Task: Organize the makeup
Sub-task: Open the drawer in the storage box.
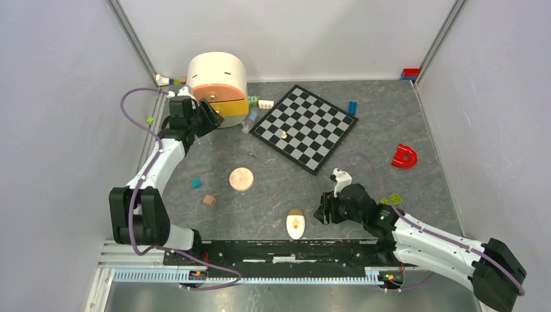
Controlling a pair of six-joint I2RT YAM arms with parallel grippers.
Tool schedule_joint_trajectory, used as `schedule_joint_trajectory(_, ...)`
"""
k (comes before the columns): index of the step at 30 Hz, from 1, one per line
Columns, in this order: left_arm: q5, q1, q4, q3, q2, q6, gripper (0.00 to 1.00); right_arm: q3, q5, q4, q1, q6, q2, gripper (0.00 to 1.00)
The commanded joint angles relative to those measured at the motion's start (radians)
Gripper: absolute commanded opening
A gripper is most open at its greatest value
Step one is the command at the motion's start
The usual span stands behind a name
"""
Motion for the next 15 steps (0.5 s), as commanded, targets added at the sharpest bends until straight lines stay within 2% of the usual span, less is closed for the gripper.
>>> schedule_joint_trajectory(1,-0.019,0.007,0.053,0.148,0.002,0.136,0.62,0.001,0.024,0.011,0.005,-0.016,-0.01,0.64)
schedule_joint_trajectory(6,-0.035,0.012,-0.044,0.316,0.099,0.23,0.61,0.002,0.019,0.014,0.004,-0.02,-0.005,0.64)
schedule_joint_trajectory(15,-0.012,0.019,-0.069,0.409,0.185,0.266,0.57,0.013,0.03,-0.016,0.004,-0.025,-0.014,0.64)
